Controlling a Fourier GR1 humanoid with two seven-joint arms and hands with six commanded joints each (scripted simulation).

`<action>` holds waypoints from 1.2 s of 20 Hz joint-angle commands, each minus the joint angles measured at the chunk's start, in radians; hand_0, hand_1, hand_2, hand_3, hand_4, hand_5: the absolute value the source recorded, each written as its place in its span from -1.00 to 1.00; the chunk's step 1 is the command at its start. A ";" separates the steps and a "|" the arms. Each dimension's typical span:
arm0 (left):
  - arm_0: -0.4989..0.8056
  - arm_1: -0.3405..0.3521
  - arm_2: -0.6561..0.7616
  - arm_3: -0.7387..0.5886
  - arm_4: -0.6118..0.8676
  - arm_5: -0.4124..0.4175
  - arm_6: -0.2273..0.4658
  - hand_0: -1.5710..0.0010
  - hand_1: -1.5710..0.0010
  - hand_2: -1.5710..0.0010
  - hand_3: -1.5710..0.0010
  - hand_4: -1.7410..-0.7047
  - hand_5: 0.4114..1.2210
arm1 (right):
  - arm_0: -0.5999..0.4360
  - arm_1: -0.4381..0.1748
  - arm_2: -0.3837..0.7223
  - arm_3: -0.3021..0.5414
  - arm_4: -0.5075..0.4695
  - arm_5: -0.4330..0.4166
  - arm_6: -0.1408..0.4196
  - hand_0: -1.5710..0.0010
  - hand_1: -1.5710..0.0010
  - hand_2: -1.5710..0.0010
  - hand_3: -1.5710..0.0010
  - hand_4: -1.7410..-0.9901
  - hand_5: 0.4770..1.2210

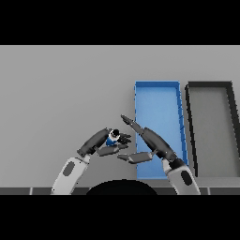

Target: Pick up the blue pipe and place it into the blue bin.

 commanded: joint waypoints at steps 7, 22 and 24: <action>0.003 -0.030 0.025 0.004 0.022 -0.058 0.002 -1.00 -1.00 -1.00 -1.00 -0.49 1.00 | -0.217 0.062 0.039 0.070 -0.057 0.044 0.077 1.00 1.00 1.00 1.00 0.46 -0.90; 0.021 -0.061 0.062 0.012 -0.009 -0.104 0.007 -1.00 -1.00 -0.99 -0.68 -0.94 1.00 | -0.327 0.162 0.047 0.228 -0.078 0.080 0.004 -0.75 -0.75 -0.76 -0.65 -0.29 0.24; 0.008 -0.074 0.066 0.029 -0.021 -0.102 -0.009 -1.00 -1.00 -0.96 -0.80 -0.96 1.00 | -0.316 0.167 0.067 0.225 -0.033 0.080 -0.047 -0.84 -0.84 -0.84 -0.77 -0.30 0.52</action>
